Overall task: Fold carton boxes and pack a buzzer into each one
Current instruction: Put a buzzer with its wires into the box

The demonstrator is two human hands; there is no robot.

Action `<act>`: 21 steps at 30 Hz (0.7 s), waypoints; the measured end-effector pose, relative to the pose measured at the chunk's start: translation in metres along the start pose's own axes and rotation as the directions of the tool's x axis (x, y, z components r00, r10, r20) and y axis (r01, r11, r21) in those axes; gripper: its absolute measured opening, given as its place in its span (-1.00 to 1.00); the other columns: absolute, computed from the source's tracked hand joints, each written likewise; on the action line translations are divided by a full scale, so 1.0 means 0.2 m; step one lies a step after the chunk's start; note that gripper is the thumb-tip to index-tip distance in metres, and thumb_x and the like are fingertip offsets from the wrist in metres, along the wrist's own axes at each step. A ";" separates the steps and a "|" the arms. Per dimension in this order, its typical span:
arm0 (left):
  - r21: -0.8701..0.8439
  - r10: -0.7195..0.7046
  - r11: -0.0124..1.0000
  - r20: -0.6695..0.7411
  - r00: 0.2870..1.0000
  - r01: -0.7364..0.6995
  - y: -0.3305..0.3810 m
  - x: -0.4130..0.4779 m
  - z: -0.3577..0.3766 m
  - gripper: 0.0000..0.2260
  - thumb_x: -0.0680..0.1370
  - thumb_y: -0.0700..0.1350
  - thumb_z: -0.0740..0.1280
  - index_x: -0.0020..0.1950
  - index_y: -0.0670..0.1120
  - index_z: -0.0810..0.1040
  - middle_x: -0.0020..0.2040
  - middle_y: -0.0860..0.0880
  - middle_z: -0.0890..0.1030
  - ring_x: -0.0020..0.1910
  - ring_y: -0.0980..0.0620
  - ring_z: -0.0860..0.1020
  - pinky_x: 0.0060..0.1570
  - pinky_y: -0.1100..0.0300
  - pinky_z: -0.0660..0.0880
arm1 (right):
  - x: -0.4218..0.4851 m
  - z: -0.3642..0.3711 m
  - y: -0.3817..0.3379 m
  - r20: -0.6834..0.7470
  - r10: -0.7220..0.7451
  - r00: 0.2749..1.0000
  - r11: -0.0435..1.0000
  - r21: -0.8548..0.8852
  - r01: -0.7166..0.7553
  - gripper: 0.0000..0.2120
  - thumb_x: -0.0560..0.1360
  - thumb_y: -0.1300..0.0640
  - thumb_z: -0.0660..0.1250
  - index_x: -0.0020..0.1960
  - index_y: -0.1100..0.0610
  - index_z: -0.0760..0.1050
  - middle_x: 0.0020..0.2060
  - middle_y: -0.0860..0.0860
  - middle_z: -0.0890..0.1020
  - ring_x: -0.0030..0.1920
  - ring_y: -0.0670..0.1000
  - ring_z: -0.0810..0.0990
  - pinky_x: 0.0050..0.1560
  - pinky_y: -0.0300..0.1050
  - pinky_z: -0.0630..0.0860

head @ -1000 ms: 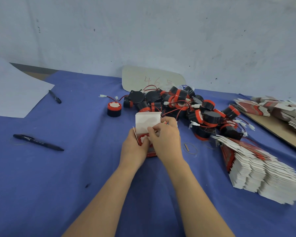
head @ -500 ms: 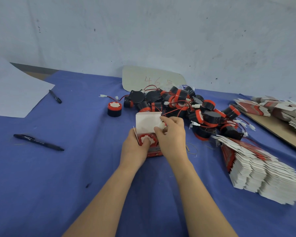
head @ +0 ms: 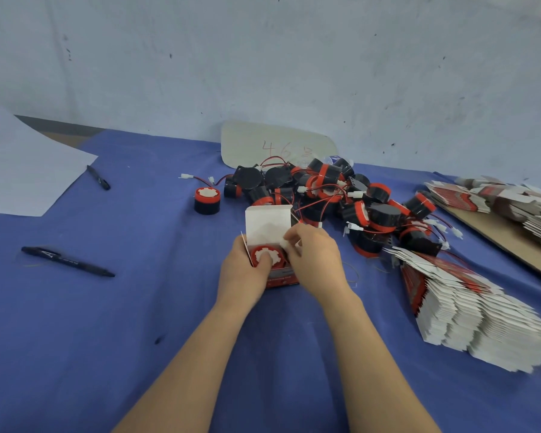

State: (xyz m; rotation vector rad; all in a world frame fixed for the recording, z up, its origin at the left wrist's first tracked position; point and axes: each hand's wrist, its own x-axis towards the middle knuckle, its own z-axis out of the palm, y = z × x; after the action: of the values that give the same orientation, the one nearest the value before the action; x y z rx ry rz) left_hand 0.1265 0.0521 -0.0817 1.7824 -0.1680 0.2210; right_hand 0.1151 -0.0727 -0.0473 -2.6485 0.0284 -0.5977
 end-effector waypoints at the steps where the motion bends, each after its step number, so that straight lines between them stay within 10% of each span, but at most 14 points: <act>1: -0.003 0.000 1.000 0.002 1.000 0.000 0.00 0.00 0.00 -0.85 0.58 -0.16 0.26 0.09 0.04 0.36 -0.13 0.21 0.47 -0.19 0.26 0.47 -0.39 0.57 0.37 | 0.00 0.00 0.01 -0.004 -0.001 1.000 1.000 -0.025 0.001 -0.86 0.57 0.17 0.26 0.11 0.08 0.53 -0.01 -0.05 0.62 0.07 0.01 0.46 0.07 -0.10 0.37; 12: -0.010 0.001 1.000 0.000 1.000 -0.001 0.00 0.00 0.00 -0.84 0.58 -0.15 0.27 0.10 0.06 0.37 -0.10 0.19 0.48 -0.18 0.25 0.48 -0.37 0.58 0.38 | 0.00 -0.08 0.02 0.153 0.055 0.987 0.998 -0.022 -0.052 -0.80 0.52 -0.13 0.30 0.04 -0.06 0.60 -0.04 -0.12 0.63 0.13 -0.02 0.46 0.14 -0.02 0.36; 21: 0.036 -0.010 0.999 0.011 1.000 0.009 0.01 0.00 0.00 -0.82 0.59 -0.15 0.26 0.13 0.05 0.34 -0.01 0.12 0.47 -0.20 0.25 0.45 -0.36 0.60 0.38 | 0.00 -0.04 -0.03 0.095 0.108 0.990 0.974 -0.211 -0.086 -0.79 0.60 0.01 0.22 0.13 0.00 0.58 0.14 -0.04 0.52 0.16 0.08 0.36 0.03 -0.09 0.20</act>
State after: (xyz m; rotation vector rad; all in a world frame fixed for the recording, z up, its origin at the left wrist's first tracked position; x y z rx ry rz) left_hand 0.1256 0.0510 -0.0799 1.8198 -0.1642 0.2088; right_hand 0.1118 -0.0704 -0.0391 -2.8564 0.1984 -0.4421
